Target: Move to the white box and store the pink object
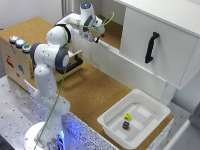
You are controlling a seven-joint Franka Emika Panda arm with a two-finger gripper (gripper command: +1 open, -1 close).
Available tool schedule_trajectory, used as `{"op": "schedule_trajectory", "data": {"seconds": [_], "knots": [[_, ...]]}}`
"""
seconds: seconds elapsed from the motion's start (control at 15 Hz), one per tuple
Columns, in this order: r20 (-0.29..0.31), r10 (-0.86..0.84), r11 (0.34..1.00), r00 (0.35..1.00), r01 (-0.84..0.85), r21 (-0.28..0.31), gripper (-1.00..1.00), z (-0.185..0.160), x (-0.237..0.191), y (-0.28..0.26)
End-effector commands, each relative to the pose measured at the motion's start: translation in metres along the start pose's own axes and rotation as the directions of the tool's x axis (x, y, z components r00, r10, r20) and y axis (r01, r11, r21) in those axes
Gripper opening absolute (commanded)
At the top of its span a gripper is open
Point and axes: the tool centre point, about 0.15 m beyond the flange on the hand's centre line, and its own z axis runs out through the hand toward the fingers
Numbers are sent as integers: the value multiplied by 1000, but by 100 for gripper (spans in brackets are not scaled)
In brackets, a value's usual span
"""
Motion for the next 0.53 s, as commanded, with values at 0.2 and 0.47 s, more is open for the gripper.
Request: {"op": "schedule_trajectory", "data": {"seconds": [0.2, 0.47], "knots": [[95, 102, 989, 990, -91, -119, 100, 33, 33, 19], [87, 85, 993, 993, -77, -87, -100, 39, 38, 29]]}}
